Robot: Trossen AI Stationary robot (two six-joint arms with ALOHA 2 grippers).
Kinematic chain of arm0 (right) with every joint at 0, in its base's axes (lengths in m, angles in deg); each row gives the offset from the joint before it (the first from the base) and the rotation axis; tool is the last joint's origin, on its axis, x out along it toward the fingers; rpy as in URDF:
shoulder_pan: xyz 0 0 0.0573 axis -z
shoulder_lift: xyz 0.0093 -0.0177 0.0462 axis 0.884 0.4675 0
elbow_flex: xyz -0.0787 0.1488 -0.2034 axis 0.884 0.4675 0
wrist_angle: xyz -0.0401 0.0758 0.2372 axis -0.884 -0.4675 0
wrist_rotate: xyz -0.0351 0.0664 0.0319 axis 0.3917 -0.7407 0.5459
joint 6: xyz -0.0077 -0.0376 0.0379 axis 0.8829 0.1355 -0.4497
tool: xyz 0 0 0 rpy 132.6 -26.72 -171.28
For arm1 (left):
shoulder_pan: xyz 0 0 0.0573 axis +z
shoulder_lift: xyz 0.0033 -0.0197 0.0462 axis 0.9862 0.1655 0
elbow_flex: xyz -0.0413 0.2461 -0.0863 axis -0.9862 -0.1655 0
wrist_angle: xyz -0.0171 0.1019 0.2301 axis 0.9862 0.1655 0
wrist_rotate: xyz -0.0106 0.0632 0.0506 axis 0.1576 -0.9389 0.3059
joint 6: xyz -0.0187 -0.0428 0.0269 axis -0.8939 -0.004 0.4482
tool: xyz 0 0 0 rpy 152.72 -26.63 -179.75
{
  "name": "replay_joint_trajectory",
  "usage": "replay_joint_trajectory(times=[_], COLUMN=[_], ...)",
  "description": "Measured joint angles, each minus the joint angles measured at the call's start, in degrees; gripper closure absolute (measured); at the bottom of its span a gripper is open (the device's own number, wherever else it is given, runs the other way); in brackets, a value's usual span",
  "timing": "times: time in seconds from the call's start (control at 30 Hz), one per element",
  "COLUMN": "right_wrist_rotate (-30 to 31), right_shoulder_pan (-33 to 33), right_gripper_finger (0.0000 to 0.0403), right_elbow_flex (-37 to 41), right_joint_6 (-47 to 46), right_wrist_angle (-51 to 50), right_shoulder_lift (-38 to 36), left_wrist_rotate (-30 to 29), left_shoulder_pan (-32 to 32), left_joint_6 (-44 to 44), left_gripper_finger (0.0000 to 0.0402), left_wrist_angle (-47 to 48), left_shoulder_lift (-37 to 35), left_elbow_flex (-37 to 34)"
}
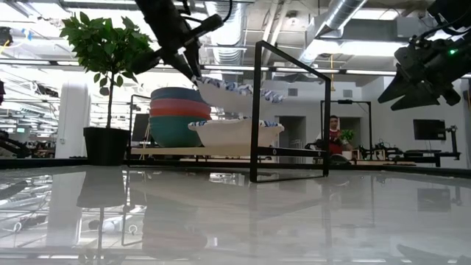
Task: Place and stack bowls onto a shelf
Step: Stack the bottom right patterned blue bowl on the patterned blue bowl on the shelf
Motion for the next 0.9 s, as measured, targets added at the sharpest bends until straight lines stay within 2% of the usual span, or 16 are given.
replay_joint_trajectory(times=[0.2, 0.3, 0.4, 0.9], right_wrist_rotate=[0.0, 0.0, 0.0, -1.4], right_shoulder_pan=[0.0, 0.0, 0.0, -0.1], right_gripper_finger=[0.0143, 0.0143, 0.0143, 0.0143], right_elbow_flex=[0.0, 0.0, 0.0, -0.1], right_joint_6=[0.0, 0.0, 0.0, -0.7], right_wrist_angle=[0.0, 0.0, 0.0, -0.4], right_shoulder_lift=[0.0, 0.0, 0.0, 0.0], left_wrist_rotate=[0.6, 3.4, 3.8, 2.1], left_shoulder_pan=[0.0, 0.1, 0.0, 0.0], left_joint_6=[-2.8, -3.4, -4.4, -5.4], left_gripper_finger=[0.0401, 0.0401, 0.0401, 0.0401], left_wrist_angle=[0.4, 0.5, -1.2, -2.2], left_shoulder_lift=[1.2, 2.3, 3.9, 5.0], left_elbow_flex=[0.0, 0.0, 0.0, 0.0])
